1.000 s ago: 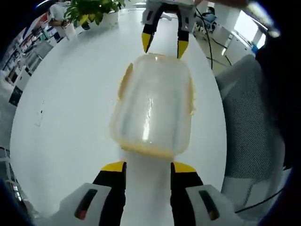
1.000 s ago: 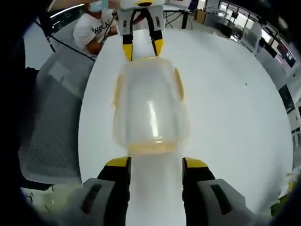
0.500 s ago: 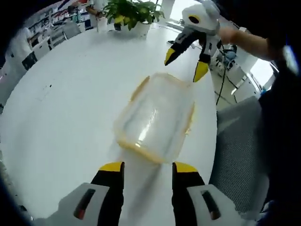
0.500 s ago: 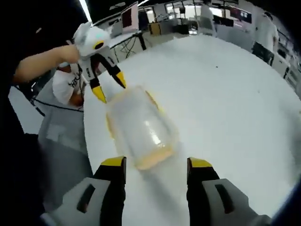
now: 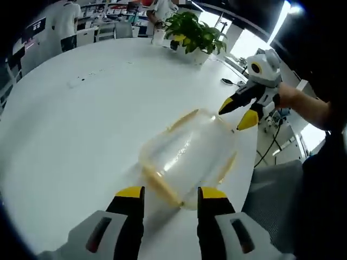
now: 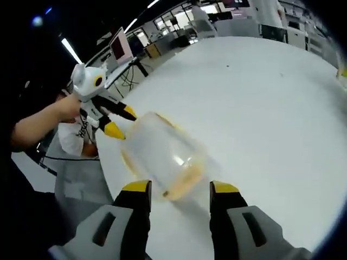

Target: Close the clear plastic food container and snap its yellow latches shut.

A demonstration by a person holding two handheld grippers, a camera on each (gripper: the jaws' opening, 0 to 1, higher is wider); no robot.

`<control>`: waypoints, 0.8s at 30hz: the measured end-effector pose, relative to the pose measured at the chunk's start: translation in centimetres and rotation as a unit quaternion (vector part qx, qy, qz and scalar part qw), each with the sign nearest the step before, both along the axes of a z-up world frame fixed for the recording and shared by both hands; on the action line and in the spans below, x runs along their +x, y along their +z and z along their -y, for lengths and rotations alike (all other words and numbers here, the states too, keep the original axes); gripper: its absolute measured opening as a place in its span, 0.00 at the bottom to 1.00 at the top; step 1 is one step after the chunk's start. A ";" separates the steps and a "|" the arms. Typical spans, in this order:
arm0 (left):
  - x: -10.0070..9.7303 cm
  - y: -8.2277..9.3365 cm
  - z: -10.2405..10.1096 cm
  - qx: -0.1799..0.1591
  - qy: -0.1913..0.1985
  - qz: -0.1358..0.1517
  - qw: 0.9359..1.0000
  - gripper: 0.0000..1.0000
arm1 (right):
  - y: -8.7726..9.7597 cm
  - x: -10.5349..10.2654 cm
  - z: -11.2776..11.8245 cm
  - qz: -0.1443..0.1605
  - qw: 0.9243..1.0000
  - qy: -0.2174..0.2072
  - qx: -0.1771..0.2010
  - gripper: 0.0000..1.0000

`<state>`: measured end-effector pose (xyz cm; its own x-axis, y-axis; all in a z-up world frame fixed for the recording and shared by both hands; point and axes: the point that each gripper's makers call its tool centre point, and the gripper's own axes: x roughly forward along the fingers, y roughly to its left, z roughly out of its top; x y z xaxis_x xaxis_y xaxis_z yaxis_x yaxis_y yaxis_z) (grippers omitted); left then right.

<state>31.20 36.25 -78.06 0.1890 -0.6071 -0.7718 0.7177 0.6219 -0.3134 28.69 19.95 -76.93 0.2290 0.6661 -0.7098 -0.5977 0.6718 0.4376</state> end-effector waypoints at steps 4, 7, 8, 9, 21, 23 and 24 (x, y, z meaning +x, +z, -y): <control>0.1 -0.2 0.2 -0.014 0.028 -0.018 0.999 0.31 | -0.6 -0.6 -1.0 -0.013 1.000 0.004 0.007 0.37; -0.3 -0.4 0.5 -0.032 0.061 -0.054 0.996 0.29 | -0.8 -0.9 -1.4 -0.016 1.000 0.001 0.008 0.33; -0.1 -0.5 0.4 -0.030 0.069 -0.054 0.996 0.30 | -0.9 -1.0 -1.3 -0.015 1.000 -0.002 0.002 0.33; -0.1 -0.5 0.4 -0.029 0.067 -0.051 0.996 0.30 | -1.0 -1.0 -1.3 -0.012 1.000 -0.001 -0.006 0.32; -0.3 -0.5 0.8 -0.042 0.121 -0.057 0.990 0.27 | -2.4 -0.2 -1.2 -0.024 0.999 -0.023 -0.024 0.24; -0.4 -0.4 0.8 -0.041 0.125 -0.057 0.990 0.26 | -2.4 -0.4 -1.1 -0.017 0.999 -0.018 -0.023 0.24; -0.3 -0.5 0.8 -0.043 0.130 -0.059 0.989 0.26 | -2.6 -0.5 -1.1 -0.016 1.000 -0.014 -0.023 0.24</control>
<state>30.92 35.48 -78.53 0.2590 -0.6149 -0.7449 0.4928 0.7474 -0.4456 28.24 21.00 -79.55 0.2246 0.6261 -0.7467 -0.5645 0.7082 0.4241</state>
